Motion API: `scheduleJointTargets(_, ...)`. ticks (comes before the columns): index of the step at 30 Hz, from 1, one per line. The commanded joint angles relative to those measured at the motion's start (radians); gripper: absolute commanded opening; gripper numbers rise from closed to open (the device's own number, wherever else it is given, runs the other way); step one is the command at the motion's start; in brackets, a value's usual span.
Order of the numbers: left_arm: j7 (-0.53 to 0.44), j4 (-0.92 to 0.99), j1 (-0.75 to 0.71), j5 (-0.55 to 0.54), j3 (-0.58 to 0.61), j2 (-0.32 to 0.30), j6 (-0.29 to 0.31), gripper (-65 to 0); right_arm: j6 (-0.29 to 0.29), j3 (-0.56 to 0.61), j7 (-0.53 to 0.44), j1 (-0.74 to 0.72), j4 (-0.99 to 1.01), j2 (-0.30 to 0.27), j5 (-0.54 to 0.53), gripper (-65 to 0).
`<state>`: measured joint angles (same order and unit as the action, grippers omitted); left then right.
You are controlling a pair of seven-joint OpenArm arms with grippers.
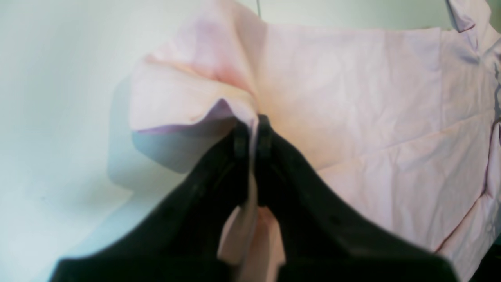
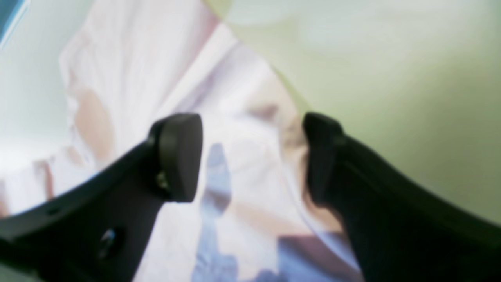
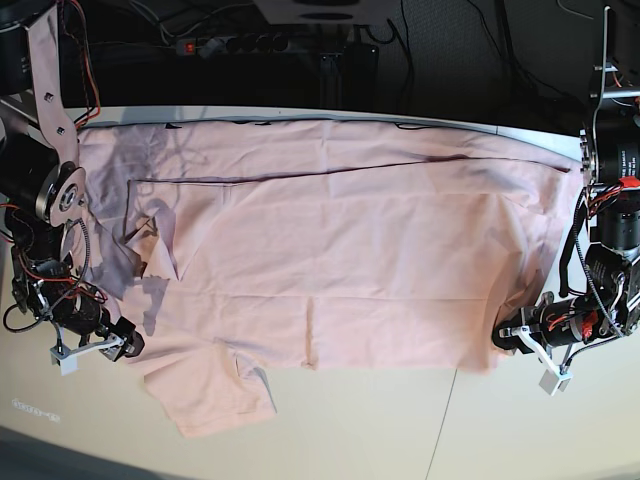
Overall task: Fold the T-shirt properly
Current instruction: 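Move both grippers to the shirt's opposite edge and grasp it, then lift the grasped edge with both grippers and fold it over the shirt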
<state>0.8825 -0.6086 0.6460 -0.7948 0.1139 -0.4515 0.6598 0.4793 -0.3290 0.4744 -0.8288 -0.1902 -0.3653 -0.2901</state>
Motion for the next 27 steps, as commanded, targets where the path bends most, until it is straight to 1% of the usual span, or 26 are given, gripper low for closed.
scheduleJointTargets(1, -0.013, -0.015, 0.035, -0.016, -0.003, -0.014, 0.029, -65.0, 0.071, 0.025, 0.053, -0.013, 0.000, 0.001, 0.021, -26.1)
scheduleJointTargets(2, -0.014, -0.015, 0.035, -0.016, -0.003, -0.014, 0.029, -65.0, 0.071, 0.050, 0.052, -0.013, 0.000, 0.000, 0.021, -29.9)
scheduleJointTargets(3, -0.014, -0.015, 0.035, -0.016, -0.003, -0.014, 0.029, -65.0, 0.070, 0.076, 0.053, -0.013, 0.000, -0.003, 0.022, -35.1)
scheduleJointTargets(5, -0.023, -0.015, 0.035, -0.016, -0.003, -0.014, 0.029, -65.0, 0.070, 0.128, 0.051, -0.013, 0.000, -0.007, 0.022, -48.0)
scheduleJointTargets(7, -0.042, -0.015, 0.035, -0.013, -0.003, -0.014, 0.029, -65.0, 0.070, 0.174, 0.048, -0.013, -0.010, -0.011, 0.027, -63.1)
scheduleJointTargets(8, -0.051, -0.015, 0.036, -0.007, -0.003, -0.014, 0.029, -65.0, 0.070, 0.193, 0.048, -0.013, -0.019, -0.012, 0.044, -65.0)
scheduleJointTargets(11, -0.084, -0.015, 0.036, 0.055, -0.003, -0.015, 0.030, -65.0, 0.070, 0.237, 0.049, -0.012, -0.060, -0.018, 0.103, -65.0)
scheduleJointTargets(13, -0.104, -0.015, 0.036, 0.082, -0.003, -0.020, 0.030, -65.0, 0.071, 0.257, 0.050, -0.012, -0.092, -0.022, 0.116, -65.0)
scheduleJointTargets(17, -0.107, -0.015, 0.039, 0.064, -0.003, -0.044, 0.038, -65.0, 0.071, 0.272, 0.062, -0.010, -0.163, -0.022, 0.114, -65.0)
scheduleJointTargets(19, -0.097, -0.015, 0.038, 0.034, -0.003, -0.061, 0.038, -65.0, 0.071, 0.272, 0.081, -0.010, -0.193, -0.024, 0.100, -65.0)
scheduleJointTargets(22, -0.051, -0.015, 0.038, -0.047, -0.003, -0.088, 0.038, -65.0, 0.071, 0.272, 0.129, -0.010, -0.229, -0.035, 0.043, -65.0)
scheduleJointTargets(24, 0.009, -0.015, 0.039, -0.114, -0.003, -0.100, 0.038, -65.0, 0.076, 0.272, 0.140, -0.010, -0.251, -0.051, 0.010, -65.0)
scheduleJointTargets(27, 0.115, -0.015, 0.038, -0.187, -0.003, -0.100, 0.038, -65.0, 0.086, 0.272, 0.161, -0.010, -0.277, -0.082, -0.047, -65.0)
